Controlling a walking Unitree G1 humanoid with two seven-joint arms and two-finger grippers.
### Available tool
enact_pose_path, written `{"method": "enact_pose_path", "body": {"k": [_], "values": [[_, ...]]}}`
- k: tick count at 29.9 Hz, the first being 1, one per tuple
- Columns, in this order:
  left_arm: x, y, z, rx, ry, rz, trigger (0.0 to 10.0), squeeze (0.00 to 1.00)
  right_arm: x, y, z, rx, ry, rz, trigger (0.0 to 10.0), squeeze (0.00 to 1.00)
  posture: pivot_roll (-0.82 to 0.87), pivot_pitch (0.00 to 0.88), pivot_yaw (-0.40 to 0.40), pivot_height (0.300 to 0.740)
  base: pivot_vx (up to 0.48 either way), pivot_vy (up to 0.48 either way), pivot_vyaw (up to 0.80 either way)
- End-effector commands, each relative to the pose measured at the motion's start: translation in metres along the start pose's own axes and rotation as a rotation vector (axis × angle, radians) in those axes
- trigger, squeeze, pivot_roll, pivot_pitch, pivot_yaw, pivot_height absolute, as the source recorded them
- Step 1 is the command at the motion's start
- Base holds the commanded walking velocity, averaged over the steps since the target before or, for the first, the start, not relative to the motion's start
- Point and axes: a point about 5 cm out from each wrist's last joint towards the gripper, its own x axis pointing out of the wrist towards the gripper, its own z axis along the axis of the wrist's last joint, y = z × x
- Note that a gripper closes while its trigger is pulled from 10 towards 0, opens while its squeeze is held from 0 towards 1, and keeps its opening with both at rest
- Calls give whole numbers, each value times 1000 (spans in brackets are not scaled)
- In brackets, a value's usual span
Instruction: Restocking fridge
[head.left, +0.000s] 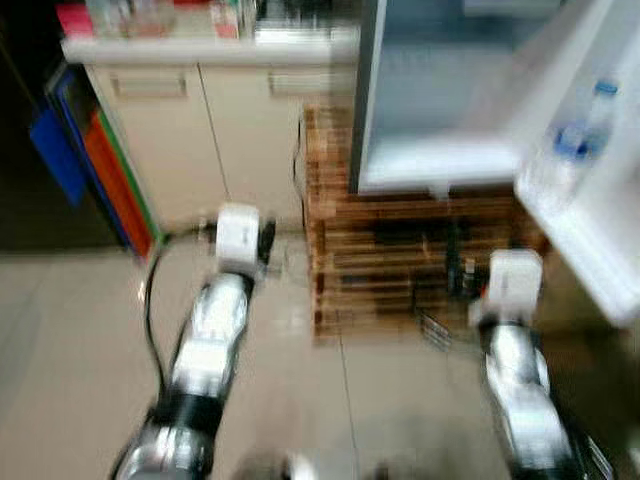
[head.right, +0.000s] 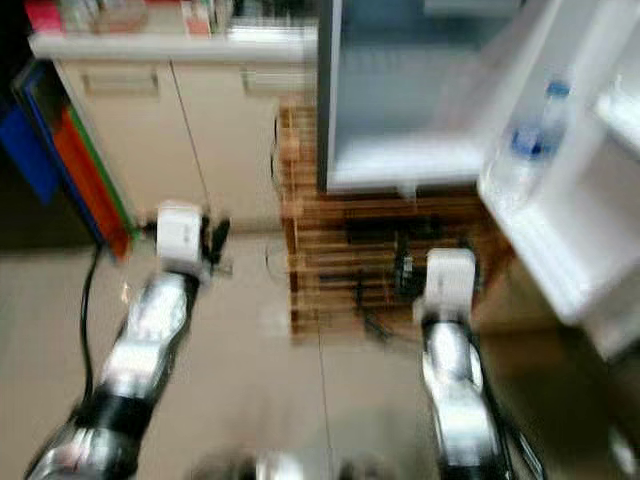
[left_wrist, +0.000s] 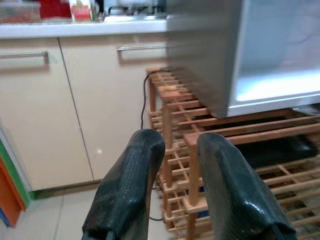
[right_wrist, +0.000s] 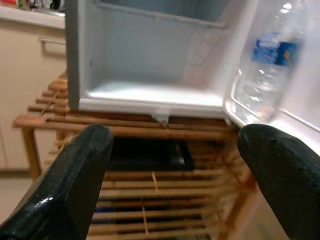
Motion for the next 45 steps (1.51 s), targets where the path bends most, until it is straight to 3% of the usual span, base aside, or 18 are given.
{"method": "enact_pose_path", "body": {"k": [1,19,27,31,36,39,43,45], "values": [[0,-3,2,13,-14,-18,10000,0,-1,-3,6,-18,-31,10,10000,0,-87,0,15,736,0,0,0],[4,-6,-1,7,-13,-27,10000,0,-36,-12,-20,-103,49,61,10000,0,-129,0,-1,736,0,-416,0],[12,-17,6,11,-32,-45,10000,0,-29,-4,-47,-117,119,87,10000,0,-152,0,31,736,0,-427,0],[13,-15,-1,-35,21,-16,10000,0,-24,-2,-59,-118,149,49,10000,0,-144,0,45,736,0,-442,0],[19,-10,7,3,-22,32,10000,0,-12,6,-61,-105,161,43,10000,0,-134,0,61,736,107,-416,0],[22,-2,8,7,-17,77,10000,0,-21,-14,-60,-95,113,18,10000,0,-127,0,63,736,355,-317,0],[22,2,6,3,-5,92,10000,0,-21,-23,-57,-90,88,0,10000,0,-123,0,60,736,398,-152,0],[21,8,-1,-38,36,117,10000,0,-6,-33,-43,-81,44,-73,10000,0,-113,0,58,736,227,0,0]]}}
